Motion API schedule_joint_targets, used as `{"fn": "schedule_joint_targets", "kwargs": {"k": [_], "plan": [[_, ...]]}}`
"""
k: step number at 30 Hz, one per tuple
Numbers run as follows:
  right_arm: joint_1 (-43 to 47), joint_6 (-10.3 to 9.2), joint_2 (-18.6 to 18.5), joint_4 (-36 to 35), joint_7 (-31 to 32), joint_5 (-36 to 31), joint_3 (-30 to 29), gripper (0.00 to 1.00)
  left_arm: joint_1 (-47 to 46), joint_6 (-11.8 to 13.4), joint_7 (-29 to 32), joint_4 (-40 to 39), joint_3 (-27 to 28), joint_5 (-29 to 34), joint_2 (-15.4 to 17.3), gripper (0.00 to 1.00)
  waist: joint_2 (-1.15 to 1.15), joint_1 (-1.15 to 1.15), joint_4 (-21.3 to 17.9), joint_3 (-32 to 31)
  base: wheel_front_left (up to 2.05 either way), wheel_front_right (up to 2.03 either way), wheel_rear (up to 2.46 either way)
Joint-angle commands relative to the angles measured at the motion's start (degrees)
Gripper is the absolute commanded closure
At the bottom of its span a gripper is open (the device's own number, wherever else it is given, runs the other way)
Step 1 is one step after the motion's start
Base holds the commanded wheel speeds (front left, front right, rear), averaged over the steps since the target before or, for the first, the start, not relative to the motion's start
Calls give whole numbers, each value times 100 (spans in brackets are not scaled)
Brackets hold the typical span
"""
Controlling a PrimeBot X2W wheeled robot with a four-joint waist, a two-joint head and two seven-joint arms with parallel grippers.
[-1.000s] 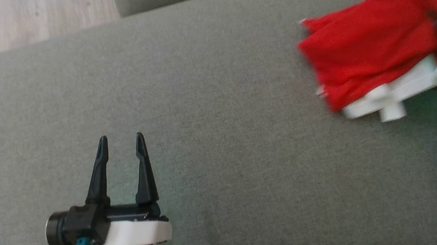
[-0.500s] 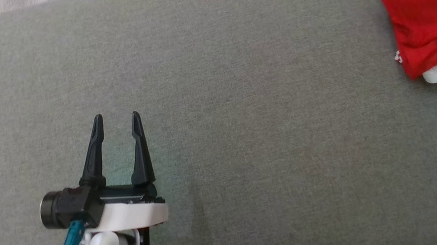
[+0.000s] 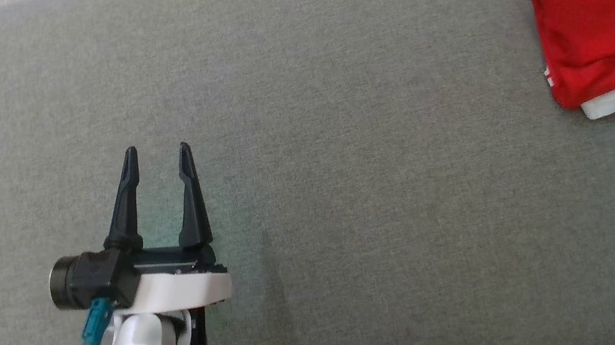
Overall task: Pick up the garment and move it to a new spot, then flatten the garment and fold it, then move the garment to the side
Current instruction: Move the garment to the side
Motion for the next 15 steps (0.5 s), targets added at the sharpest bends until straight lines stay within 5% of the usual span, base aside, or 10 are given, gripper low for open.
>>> {"fn": "schedule_joint_targets", "kwargs": {"k": [1, 15], "plan": [[55, -5, -93, -259, -70, -47, -7, 0, -138, -23, -29, -145, 214, 42, 32, 0, 0, -1, -25, -53, 0, 0, 0], [174, -5, 1318, -1513, -491, 15, 509, 0, 118, -16, -29, -166, 409, 80, 32, 0, 0, -1, -104, -960, 0, 0, 0]]}}
